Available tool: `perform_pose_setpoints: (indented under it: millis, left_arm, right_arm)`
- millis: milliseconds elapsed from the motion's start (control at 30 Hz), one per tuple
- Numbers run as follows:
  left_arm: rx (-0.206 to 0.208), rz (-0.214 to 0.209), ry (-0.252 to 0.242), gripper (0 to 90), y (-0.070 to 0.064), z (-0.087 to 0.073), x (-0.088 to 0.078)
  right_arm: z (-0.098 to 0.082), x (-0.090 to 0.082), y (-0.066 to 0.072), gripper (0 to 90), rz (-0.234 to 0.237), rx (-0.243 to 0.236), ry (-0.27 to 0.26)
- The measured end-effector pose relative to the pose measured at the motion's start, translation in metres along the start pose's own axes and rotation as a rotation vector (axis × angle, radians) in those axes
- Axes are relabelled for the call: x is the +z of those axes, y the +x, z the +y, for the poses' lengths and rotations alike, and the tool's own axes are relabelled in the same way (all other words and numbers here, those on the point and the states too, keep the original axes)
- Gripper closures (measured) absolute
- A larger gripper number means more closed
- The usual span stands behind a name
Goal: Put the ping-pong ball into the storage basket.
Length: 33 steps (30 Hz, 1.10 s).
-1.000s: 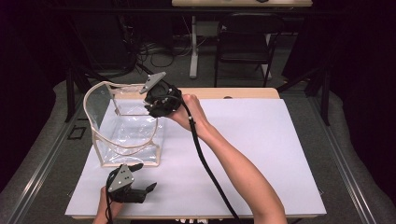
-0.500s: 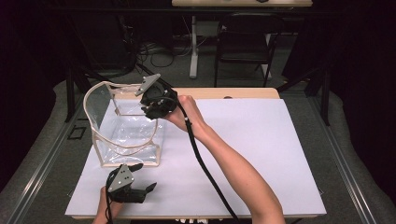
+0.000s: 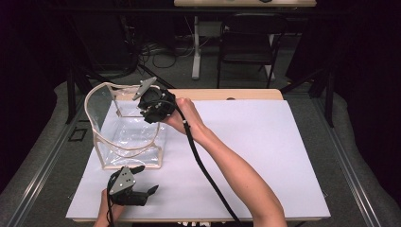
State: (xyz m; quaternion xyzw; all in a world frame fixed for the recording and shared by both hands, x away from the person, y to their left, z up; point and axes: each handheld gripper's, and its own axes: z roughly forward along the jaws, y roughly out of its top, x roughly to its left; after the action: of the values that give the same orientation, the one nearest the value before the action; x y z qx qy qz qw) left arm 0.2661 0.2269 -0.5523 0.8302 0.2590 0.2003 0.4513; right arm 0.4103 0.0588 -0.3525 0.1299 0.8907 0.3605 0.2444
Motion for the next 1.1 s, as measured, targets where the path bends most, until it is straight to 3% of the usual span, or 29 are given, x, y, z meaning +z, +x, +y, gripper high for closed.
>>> perform_pose_setpoints:
  millis: [1100]
  left_arm:
    - [0.001, 0.002, -0.002, 16.3, 0.000, 0.000, -0.001]
  right_arm:
    - [0.002, 0.012, 0.010, 50.6, 0.051, -0.021, 0.053]
